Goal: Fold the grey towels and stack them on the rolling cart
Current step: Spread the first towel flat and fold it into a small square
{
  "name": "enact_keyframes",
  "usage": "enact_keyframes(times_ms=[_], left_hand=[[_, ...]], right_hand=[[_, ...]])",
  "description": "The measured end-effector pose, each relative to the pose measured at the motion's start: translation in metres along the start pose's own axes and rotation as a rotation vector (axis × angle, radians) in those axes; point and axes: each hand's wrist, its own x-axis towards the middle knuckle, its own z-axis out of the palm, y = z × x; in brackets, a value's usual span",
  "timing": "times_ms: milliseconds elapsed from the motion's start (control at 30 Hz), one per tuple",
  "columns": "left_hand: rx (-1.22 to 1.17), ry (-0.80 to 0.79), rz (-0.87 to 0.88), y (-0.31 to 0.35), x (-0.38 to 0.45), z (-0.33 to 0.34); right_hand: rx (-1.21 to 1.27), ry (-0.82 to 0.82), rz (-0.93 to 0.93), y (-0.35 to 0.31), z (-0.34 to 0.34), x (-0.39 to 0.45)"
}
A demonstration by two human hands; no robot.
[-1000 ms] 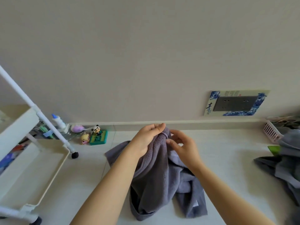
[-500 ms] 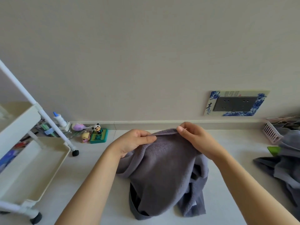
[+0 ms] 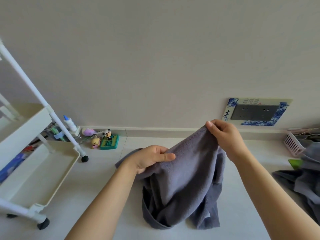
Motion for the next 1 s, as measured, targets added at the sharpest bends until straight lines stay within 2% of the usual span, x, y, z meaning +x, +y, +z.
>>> enact_keyframes(times_ms=[167,267,333,433,500,567,600,667,733,800,867,933,1000], left_hand=[[0.040,0.049,-0.057,-0.003,-0.013,-0.030],[0.124,0.096,-0.077,0.003,-0.031,-0.059],[0.118,0.077,-0.066,0.012,-0.044,-0.071],[0.039,0.087,-0.025,0.036,-0.060,-0.078],[0.094,0.070,-0.047,0.051,-0.059,-0.085],[0.252,0.055,-0.130,0.060,-0.044,-0.093],[0.381,0.102,-0.160,0.057,-0.031,-0.100],[0.720,0.293,-0.193,0.043,0.011,-0.114],[0.963,0.508,-0.192,0.017,0.052,-0.119],[1.053,0.662,-0.193,-0.014,0.084,-0.114],[1.141,0.730,-0.185,-0.040,0.111,-0.108],[1.204,0.745,-0.137,-0.057,0.127,-0.101],[1.154,0.688,-0.080,-0.075,0.141,-0.090]], right_hand=[[-0.009,0.182,0.107,0.015,-0.014,0.002],[-0.065,0.189,0.209,0.025,-0.030,0.001],[-0.039,0.043,0.288,0.025,-0.042,-0.003],[0.158,-0.244,0.408,0.012,-0.060,-0.009],[0.186,-0.284,0.451,0.010,-0.069,-0.004],[0.020,-0.233,0.445,0.021,-0.070,0.010],[-0.145,-0.209,0.421,0.028,-0.066,0.017],[-0.440,-0.140,0.346,0.046,-0.048,0.037],[-0.524,-0.082,0.318,0.067,-0.025,0.053],[-0.567,-0.043,0.352,0.091,-0.004,0.067],[-0.602,-0.026,0.387,0.118,0.015,0.082],[-0.716,-0.040,0.368,0.137,0.030,0.087],[-0.844,-0.075,0.275,0.153,0.044,0.083]])
